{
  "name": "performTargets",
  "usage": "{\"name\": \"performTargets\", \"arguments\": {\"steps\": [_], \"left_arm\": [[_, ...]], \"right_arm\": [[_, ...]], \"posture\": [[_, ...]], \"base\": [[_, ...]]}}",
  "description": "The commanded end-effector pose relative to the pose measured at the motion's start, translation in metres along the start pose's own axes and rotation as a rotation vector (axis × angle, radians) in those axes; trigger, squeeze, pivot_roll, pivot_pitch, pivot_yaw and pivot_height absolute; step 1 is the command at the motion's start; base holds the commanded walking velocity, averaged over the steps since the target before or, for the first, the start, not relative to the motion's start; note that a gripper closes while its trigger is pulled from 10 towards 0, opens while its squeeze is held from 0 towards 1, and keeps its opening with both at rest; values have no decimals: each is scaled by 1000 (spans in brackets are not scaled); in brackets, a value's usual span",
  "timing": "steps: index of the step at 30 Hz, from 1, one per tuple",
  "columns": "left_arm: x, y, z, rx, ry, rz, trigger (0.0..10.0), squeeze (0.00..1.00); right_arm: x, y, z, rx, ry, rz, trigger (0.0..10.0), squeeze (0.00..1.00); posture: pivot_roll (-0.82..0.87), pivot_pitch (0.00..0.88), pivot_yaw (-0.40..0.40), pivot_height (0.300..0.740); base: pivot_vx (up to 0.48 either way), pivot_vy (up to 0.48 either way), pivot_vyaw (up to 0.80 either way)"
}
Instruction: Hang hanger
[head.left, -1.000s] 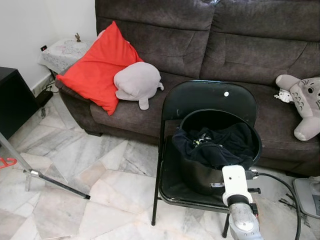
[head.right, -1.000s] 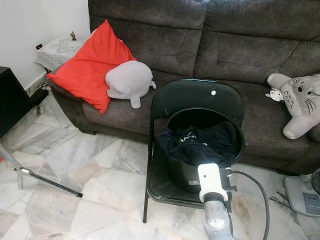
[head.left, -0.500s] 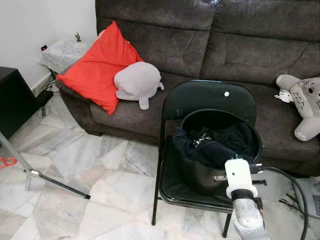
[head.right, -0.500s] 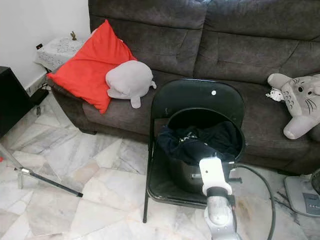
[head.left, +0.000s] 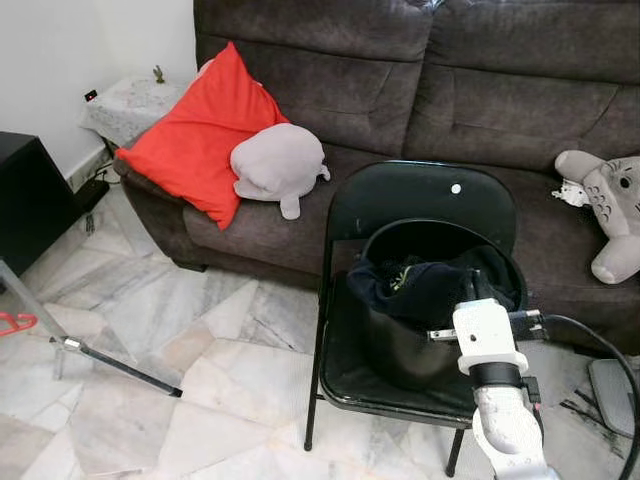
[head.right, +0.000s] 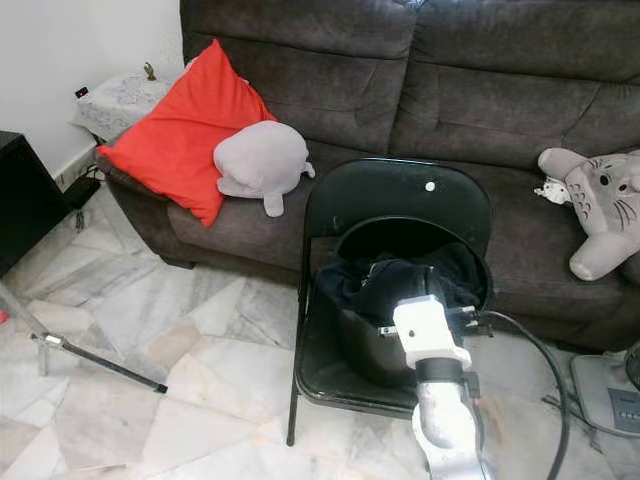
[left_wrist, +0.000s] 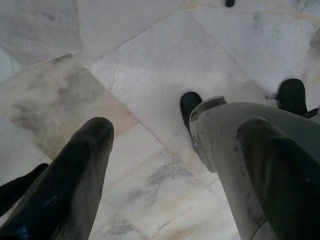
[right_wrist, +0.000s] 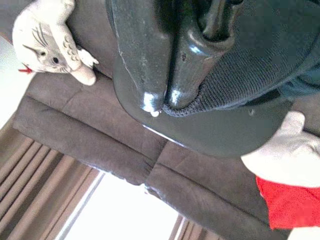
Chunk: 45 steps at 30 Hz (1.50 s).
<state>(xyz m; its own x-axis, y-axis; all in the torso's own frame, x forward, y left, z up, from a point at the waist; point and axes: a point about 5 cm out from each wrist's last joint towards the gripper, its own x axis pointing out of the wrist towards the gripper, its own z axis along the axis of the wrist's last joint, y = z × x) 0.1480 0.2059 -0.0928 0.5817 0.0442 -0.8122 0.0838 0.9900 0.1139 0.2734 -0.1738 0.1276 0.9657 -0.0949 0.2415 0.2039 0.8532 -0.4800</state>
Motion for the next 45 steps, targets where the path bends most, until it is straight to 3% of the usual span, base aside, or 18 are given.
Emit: {"name": "performTargets", "arguments": {"steps": [1, 7, 12, 18, 25, 30, 33, 39, 45], "left_arm": [[-2, -1, -10, 10, 45, -1, 10000, 0], [-3, 2, -11, 8, 46, 3, 10000, 0], [-3, 2, -13, 9, 52, 3, 10000, 0], [-5, 2, -19, 6, 76, 7, 10000, 0], [-5, 0, -21, 7, 89, 7, 10000, 0], [-5, 7, -19, 10, 91, 15, 10000, 0], [-5, 8, -18, 10, 90, 15, 10000, 0], [-6, 17, -18, 10, 88, 21, 10000, 0], [-5, 6, -21, 13, 95, 11, 10000, 0]], "right_arm": [[-3, -7, -3, -28, 29, -24, 0, 0], [-5, -18, 6, -45, -23, -87, 0, 0], [6, -43, 26, -53, -92, -212, 0, 0], [15, -61, 46, -64, -156, -269, 0, 0], [14, -79, 59, -101, -163, -360, 0, 0], [12, -96, 72, -125, -158, -430, 0, 0], [11, -97, 72, -127, -155, -434, 0, 0], [8, -106, 70, -165, -109, -478, 0, 0], [-9, -88, 8, -75, 276, -378, 0, 0]], "posture": [[-93, 93, 7, 740], [-89, 95, 7, 740], [-96, 101, 7, 740], [-97, 105, 5, 740], [-97, 114, 6, 740], [-107, 118, 7, 740], [-105, 120, 7, 740], [-105, 121, 8, 740], [-102, 123, 7, 740]], "base": [[0, 0, 0], [0, 0, 0], [0, 0, 0], [0, 0, 0], [0, 0, 0], [0, 0, 0], [0, 0, 0], [0, 0, 0], [0, 0, 0]]}}
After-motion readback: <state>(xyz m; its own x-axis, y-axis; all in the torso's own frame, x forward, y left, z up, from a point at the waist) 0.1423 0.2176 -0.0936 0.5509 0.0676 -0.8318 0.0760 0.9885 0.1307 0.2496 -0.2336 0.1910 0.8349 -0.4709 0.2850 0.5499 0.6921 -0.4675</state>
